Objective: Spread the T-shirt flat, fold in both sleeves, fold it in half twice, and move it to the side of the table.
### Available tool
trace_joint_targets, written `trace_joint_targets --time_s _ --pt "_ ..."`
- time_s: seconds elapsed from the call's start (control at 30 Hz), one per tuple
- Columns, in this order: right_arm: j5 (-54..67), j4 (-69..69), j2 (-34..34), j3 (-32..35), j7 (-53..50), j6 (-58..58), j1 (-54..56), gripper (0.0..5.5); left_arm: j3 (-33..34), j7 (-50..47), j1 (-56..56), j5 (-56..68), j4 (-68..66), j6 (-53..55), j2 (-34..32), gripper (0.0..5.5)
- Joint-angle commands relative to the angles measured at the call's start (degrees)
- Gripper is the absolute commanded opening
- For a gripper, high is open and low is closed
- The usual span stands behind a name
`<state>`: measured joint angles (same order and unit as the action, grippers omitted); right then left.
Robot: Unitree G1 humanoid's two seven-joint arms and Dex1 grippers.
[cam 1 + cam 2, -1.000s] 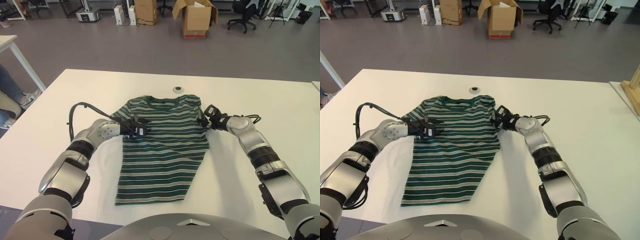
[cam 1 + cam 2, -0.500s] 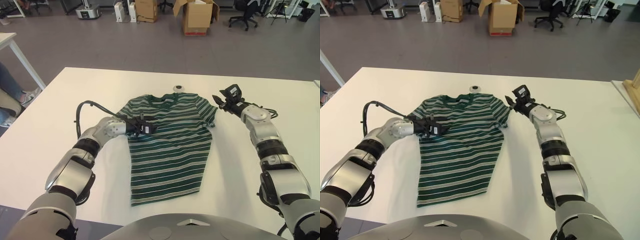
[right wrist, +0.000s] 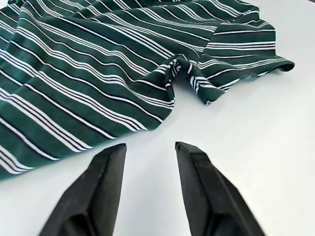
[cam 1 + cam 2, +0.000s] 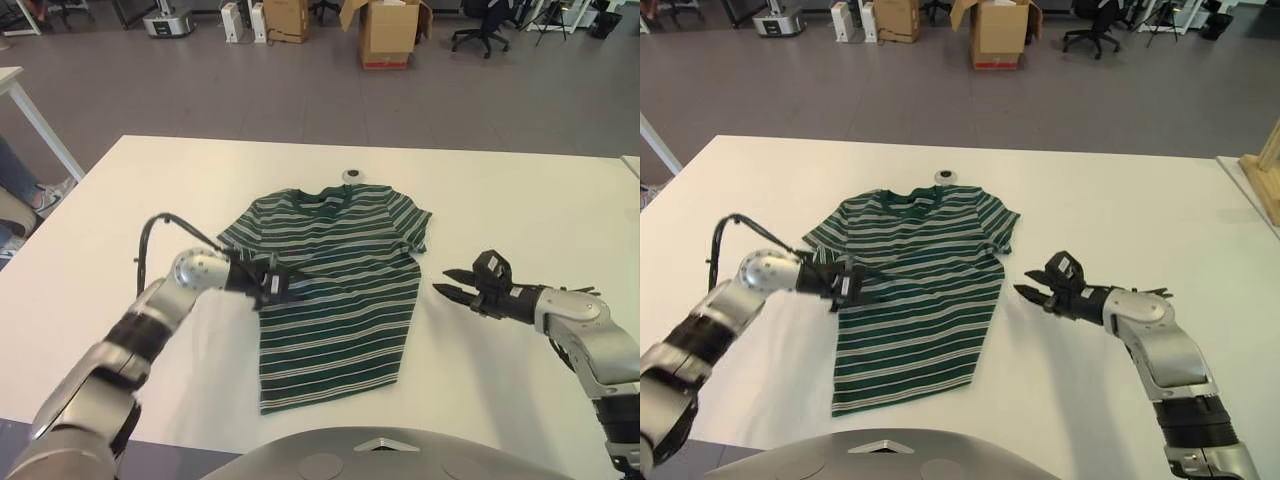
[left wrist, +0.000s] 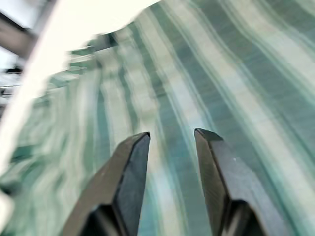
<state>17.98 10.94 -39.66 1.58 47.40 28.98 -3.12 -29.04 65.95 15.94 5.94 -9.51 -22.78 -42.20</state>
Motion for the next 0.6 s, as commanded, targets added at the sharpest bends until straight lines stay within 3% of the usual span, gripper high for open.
trace_joint_targets --time_s 0.03,0.2,0.47,0.6 --pt "0.81 5.04 2.59 -2.9 -1.25 1.55 -0.9 1.84 -0.02 0.24 -5.19 -1.78 6.75 4.61 -1.38 1.67" --pt "0.07 6.24 3.43 -6.66 -1.01 2.51 0.07 1.84 0.3 0.3 -5.34 -8.69 3.19 -1.13 -3.21 1.67" --pt "-6.9 -4.65 7.93 -13.39 -5.06 -0.32 6.19 1.84 -1.16 8.54 -9.91 -6.38 6.19 -6.91 -9.71 1.67" --pt "-6.44 -2.54 6.65 -17.11 -2.53 6.76 4.85 1.84 -0.72 9.39 -10.29 -5.86 5.97 -7.48 -10.3 1.67"
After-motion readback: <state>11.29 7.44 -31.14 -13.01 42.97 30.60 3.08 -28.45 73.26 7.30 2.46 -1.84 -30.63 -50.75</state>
